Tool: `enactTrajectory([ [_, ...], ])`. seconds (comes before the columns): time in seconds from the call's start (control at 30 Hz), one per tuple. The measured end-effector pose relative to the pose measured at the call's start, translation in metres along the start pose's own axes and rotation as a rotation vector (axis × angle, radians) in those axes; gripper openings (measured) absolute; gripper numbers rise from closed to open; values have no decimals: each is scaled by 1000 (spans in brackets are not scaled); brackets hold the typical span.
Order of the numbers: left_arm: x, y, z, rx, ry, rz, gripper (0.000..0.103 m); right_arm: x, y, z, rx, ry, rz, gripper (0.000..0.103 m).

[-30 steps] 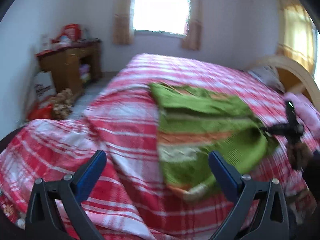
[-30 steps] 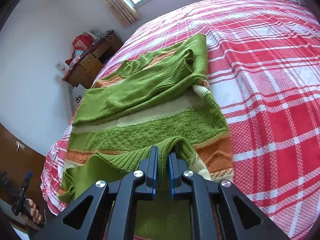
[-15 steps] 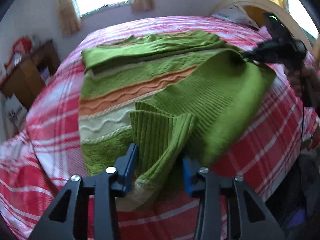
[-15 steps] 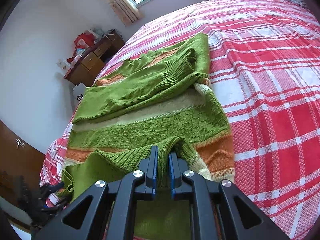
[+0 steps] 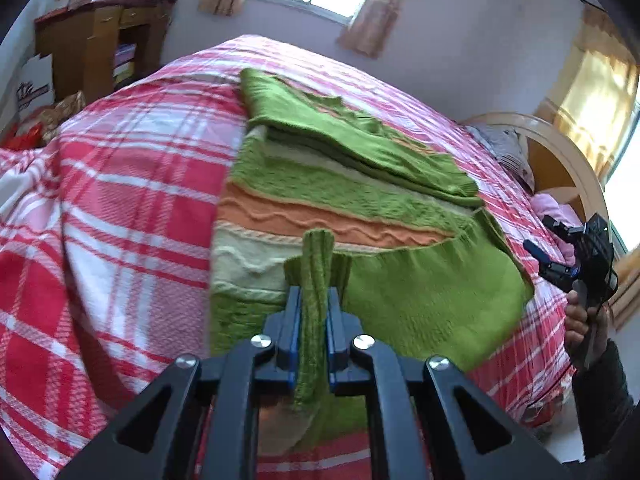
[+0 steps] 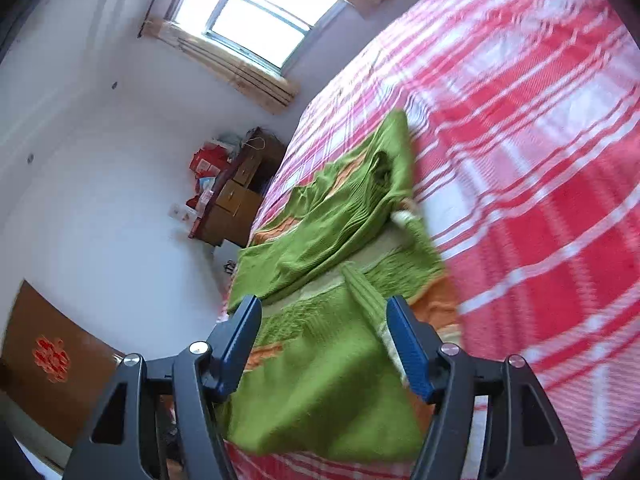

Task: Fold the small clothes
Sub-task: 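Grasp the hem with the left gripper while the right gripper holds the hem, then lift the hem with both grippers and fold it toward the collar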

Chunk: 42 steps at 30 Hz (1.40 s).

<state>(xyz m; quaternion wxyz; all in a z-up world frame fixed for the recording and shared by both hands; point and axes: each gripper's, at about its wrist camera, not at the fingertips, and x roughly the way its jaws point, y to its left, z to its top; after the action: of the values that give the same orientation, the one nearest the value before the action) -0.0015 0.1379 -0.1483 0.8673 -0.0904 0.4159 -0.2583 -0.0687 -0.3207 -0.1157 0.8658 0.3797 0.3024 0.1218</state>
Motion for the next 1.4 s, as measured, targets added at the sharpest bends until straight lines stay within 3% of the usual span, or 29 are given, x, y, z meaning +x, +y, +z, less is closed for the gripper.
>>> enactTrajectory([
  [0.07, 2, -3, 1, 11, -3, -22, 21, -9, 10, -1, -96, -14, -54, 66],
  [0.17, 15, -7, 3, 19, 10, 19, 33, -8, 29, -2, -271, 1, -168, 66],
  [0.37, 10, 2, 2, -21, -5, 4, 32, 36, 56, -10, -567, 73, -331, 66],
  [0.47, 10, -1, 0, 6, -4, 36, 18, 69, 55, -16, -642, 134, -360, 65],
  [0.5, 9, -2, -1, 11, -4, 43, 16, 79, 54, -19, -659, 155, -369, 57],
  [0.53, 9, -3, -2, 15, -6, 50, 12, 89, 52, -23, -681, 184, -377, 30],
  [0.57, 8, -3, -2, 18, -9, 60, 9, 98, 50, -28, -707, 218, -402, 24],
  [0.6, 8, -4, -3, 24, -13, 69, 9, 98, 53, -32, -741, 197, -422, 19],
  [0.63, 7, -5, -3, 28, -15, 73, 8, 96, 55, -34, -752, 194, -422, 12],
  [0.77, -5, -16, 8, 56, -62, 75, 7, 74, 61, -31, -706, 156, -408, 10],
  [0.97, -17, -20, 62, 18, -143, 71, 7, 30, 84, 0, -638, -19, -383, 10],
  [1.27, -4, -9, 148, -64, -229, 108, 5, 50, 122, 43, -689, -129, -453, 9],
  [1.4, 9, -6, 155, -59, -222, 117, 5, 61, 124, 59, -684, -131, -465, 9],
])
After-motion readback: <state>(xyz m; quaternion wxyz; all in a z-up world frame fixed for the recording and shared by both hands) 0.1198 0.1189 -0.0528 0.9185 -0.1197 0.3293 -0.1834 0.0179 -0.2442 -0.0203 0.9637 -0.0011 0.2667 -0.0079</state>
